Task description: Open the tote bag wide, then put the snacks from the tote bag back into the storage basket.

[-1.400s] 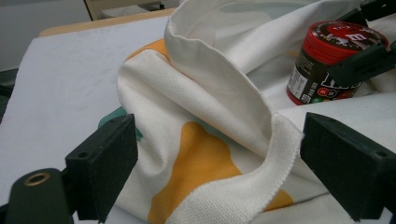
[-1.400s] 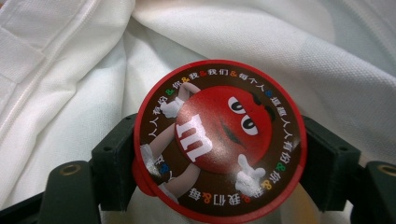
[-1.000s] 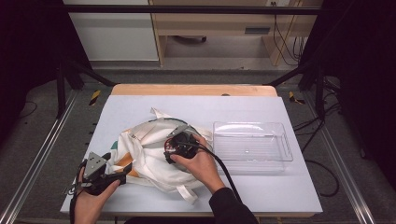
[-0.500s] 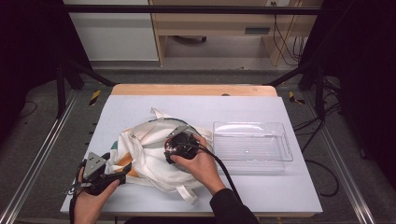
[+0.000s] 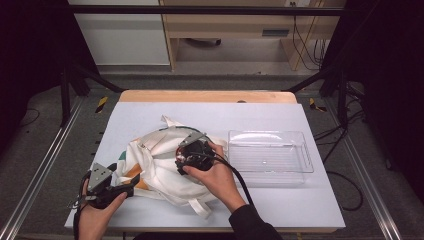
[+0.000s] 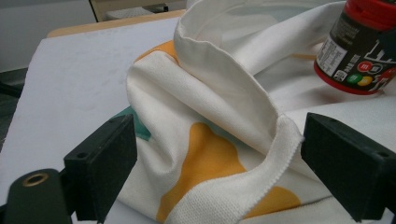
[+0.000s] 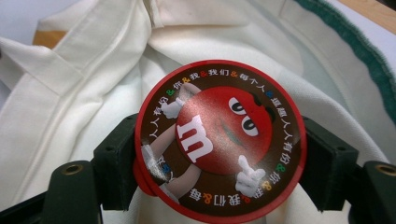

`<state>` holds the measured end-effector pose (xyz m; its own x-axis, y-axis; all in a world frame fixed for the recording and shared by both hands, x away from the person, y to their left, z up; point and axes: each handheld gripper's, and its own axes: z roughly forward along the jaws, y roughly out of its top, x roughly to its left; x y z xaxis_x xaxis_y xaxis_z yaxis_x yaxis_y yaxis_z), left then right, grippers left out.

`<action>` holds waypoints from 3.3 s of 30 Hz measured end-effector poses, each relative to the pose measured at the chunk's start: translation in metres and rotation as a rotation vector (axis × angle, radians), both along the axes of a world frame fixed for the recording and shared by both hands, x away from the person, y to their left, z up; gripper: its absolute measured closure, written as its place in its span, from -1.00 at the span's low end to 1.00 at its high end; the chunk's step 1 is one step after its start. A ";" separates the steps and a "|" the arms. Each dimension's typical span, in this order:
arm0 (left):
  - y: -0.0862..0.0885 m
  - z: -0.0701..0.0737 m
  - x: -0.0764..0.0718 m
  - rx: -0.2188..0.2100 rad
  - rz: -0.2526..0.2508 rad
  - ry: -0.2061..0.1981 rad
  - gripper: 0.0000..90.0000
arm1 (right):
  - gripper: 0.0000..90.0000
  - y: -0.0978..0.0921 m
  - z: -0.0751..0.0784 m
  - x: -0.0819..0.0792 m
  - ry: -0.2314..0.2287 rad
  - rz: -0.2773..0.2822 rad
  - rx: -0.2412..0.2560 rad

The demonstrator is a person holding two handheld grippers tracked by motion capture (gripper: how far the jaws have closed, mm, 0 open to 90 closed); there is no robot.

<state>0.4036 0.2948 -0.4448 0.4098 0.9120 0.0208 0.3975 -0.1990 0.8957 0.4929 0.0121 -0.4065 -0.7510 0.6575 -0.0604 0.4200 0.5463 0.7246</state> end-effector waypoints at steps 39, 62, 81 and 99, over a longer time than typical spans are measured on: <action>0.001 0.005 -0.002 -0.046 0.007 -0.068 -0.87 | -0.42 -0.034 0.068 -0.006 -0.028 0.062 0.026; -0.002 0.006 -0.001 -0.024 0.011 -0.091 -0.88 | -0.42 -0.059 0.086 0.004 -0.022 0.147 0.050; -0.005 0.004 -0.004 -0.020 0.015 -0.104 -0.89 | -0.42 -0.098 0.095 0.004 -0.062 0.149 0.063; -0.002 0.002 -0.003 -0.004 0.028 -0.112 -0.89 | -0.42 -0.142 0.111 -0.009 -0.091 0.090 0.043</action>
<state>0.4005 0.2932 -0.4424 0.3798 0.9230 0.0614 0.3005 -0.1859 0.9355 0.4835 -0.1298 -0.2950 -0.7998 0.5911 -0.1041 0.3024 0.5467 0.7809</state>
